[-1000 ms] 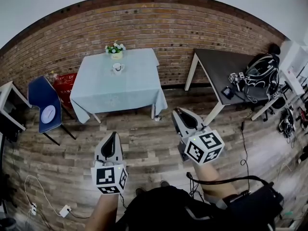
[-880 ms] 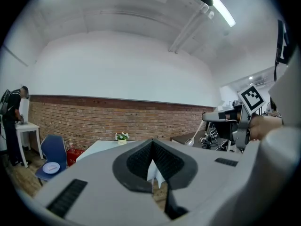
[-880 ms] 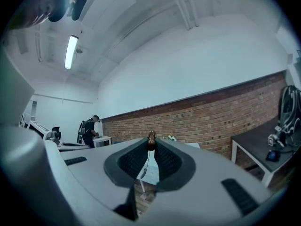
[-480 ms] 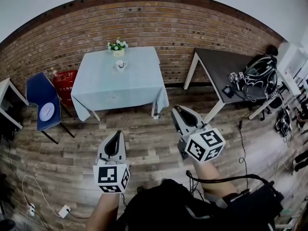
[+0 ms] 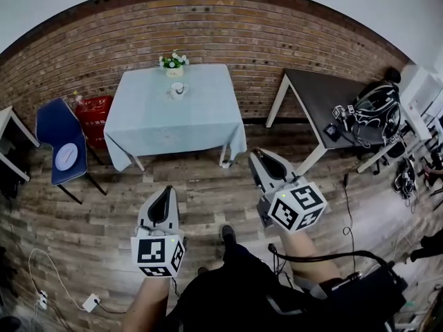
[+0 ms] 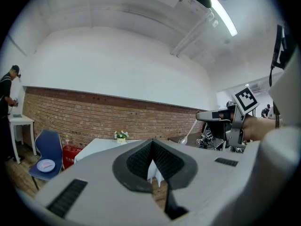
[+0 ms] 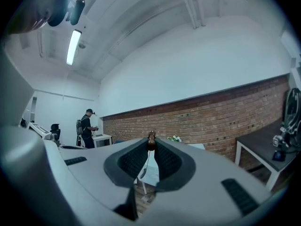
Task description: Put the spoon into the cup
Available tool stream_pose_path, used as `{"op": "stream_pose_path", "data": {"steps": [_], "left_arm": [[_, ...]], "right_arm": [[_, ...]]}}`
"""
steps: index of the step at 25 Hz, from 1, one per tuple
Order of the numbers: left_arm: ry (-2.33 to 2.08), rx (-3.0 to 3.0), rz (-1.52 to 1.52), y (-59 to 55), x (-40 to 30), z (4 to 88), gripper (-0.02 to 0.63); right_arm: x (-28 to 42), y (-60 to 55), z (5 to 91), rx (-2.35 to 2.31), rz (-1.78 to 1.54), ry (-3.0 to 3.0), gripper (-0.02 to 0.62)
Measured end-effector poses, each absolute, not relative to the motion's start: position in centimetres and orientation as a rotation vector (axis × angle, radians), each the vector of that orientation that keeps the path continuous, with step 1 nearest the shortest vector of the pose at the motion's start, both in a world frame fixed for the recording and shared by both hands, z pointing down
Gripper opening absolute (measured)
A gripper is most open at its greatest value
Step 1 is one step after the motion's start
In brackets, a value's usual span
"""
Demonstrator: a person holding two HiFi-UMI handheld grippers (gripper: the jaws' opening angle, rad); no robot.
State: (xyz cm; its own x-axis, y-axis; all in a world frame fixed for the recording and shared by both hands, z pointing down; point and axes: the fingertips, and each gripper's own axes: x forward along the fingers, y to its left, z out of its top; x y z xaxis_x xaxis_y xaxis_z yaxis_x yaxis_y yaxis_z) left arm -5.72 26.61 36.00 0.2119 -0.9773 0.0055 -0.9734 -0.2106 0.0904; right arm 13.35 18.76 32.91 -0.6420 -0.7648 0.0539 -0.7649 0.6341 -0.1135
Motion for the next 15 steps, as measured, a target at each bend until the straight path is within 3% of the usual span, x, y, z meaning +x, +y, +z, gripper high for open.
{"op": "stream_pose_path", "data": {"steps": [15], "left_arm": [[-2.023, 2.294, -0.015, 15.2, -7.9, 35.7, 0.009]], "right_arm": [[10.9, 6.0, 32.6, 1.224, 0.167, -2.919, 0.052]]}}
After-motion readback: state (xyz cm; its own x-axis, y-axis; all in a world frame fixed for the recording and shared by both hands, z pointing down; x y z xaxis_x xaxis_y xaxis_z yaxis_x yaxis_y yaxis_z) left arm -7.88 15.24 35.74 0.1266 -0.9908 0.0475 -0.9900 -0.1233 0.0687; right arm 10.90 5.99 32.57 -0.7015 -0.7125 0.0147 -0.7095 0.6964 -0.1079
